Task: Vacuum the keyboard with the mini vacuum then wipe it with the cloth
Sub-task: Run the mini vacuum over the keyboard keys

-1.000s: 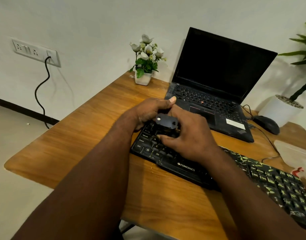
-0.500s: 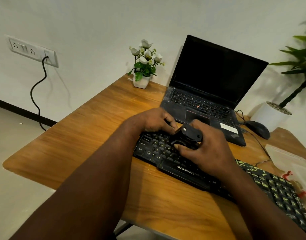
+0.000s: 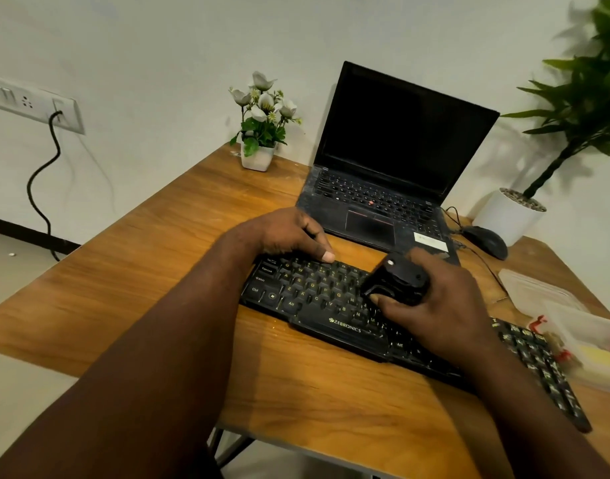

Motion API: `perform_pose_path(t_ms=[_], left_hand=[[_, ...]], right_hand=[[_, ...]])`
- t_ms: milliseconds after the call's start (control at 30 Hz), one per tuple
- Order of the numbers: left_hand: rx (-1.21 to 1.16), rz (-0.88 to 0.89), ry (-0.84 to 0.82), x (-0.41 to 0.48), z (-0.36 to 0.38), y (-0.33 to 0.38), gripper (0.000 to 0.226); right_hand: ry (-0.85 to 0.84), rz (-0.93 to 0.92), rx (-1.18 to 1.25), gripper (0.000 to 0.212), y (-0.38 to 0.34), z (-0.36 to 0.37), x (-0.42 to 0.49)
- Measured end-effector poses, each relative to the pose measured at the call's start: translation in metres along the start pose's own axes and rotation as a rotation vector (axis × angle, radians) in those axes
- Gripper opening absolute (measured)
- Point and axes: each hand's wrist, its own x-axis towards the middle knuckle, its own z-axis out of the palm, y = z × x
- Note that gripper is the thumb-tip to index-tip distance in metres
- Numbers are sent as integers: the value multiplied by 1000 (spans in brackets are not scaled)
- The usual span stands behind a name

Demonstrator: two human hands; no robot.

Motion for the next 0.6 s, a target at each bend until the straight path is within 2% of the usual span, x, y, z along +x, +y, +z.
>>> perform_pose_path(t_ms=[100,167,267,467,600], left_hand=[[-4,-1,-14,1,-1,0,16],[-3,14,-17,2,-1,0,3],[10,31,11,6,-1,-3,15],[-27,121,-37,1,-4,0,7],[-2,65,-22,11,-4,-6,27]], right_hand=[[11,-46,12,44,-14,13,14],[6,-69,23,42,-24,23,24],[16,-112,21,38,-42,40,38],[19,-174,16,42,-65,59,50],[-34,-172,90,40,-55,48,41]])
